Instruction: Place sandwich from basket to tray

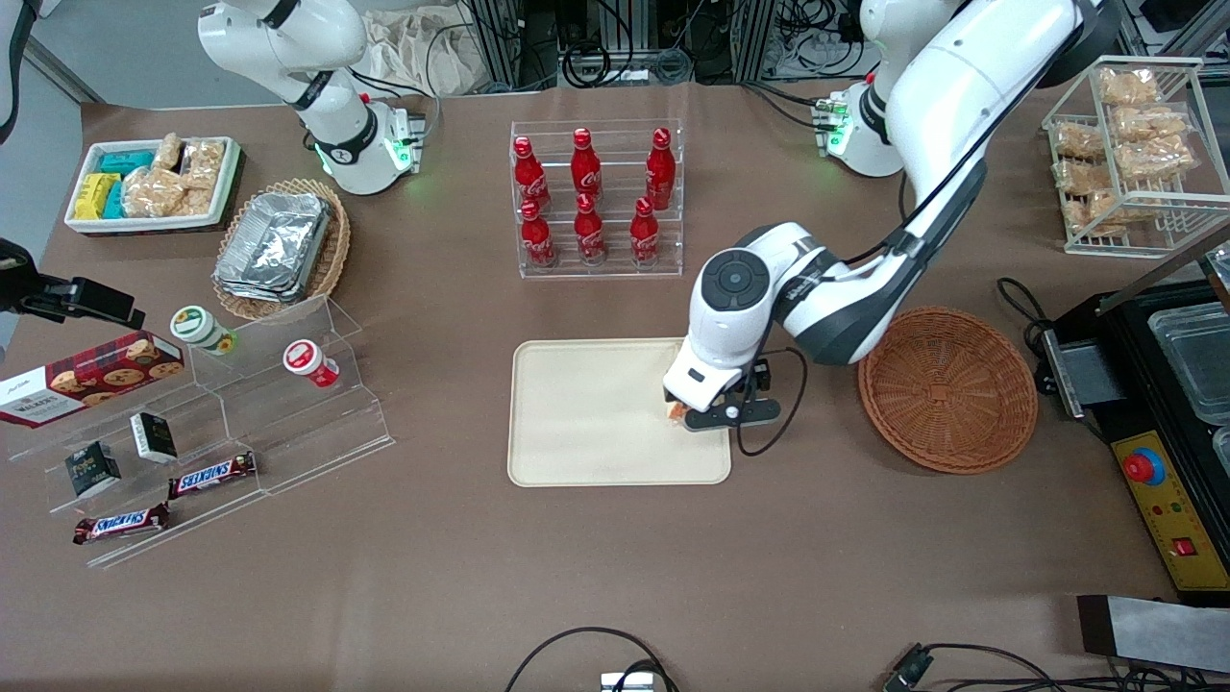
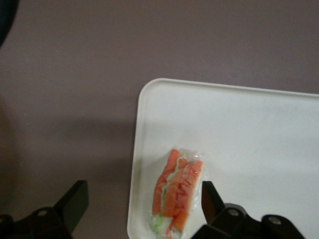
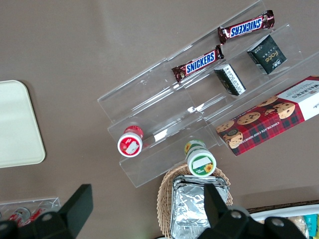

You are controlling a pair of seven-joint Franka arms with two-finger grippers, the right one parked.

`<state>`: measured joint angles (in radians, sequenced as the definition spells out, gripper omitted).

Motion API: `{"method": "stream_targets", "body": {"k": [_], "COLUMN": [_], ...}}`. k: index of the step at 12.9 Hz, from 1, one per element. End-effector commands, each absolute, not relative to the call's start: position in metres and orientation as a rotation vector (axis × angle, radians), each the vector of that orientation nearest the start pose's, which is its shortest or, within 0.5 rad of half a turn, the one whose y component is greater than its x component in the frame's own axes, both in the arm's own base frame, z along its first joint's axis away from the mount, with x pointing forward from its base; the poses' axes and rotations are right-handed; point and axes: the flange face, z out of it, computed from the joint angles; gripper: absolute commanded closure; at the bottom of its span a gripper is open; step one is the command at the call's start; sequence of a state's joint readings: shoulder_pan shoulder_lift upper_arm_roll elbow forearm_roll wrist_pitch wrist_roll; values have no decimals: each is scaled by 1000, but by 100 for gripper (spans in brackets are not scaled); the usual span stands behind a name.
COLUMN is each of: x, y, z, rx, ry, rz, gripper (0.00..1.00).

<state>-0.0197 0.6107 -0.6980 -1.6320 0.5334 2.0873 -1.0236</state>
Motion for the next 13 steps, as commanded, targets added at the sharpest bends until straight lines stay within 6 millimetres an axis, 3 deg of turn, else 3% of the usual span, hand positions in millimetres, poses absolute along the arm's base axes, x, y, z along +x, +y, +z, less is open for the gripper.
{"method": "stream_targets", "body": {"k": [1,4,8,13], "x": [575,587,603,616], "y": [-343,-300,-259,-207], "z": [375,419,474,506], "rx": [-3076,-3025,-3020,-2982], "ry": [-323,-454,-476,-532], "rz": [-124,-136,-79,-58], "gripper": [0,0,0,0]}}
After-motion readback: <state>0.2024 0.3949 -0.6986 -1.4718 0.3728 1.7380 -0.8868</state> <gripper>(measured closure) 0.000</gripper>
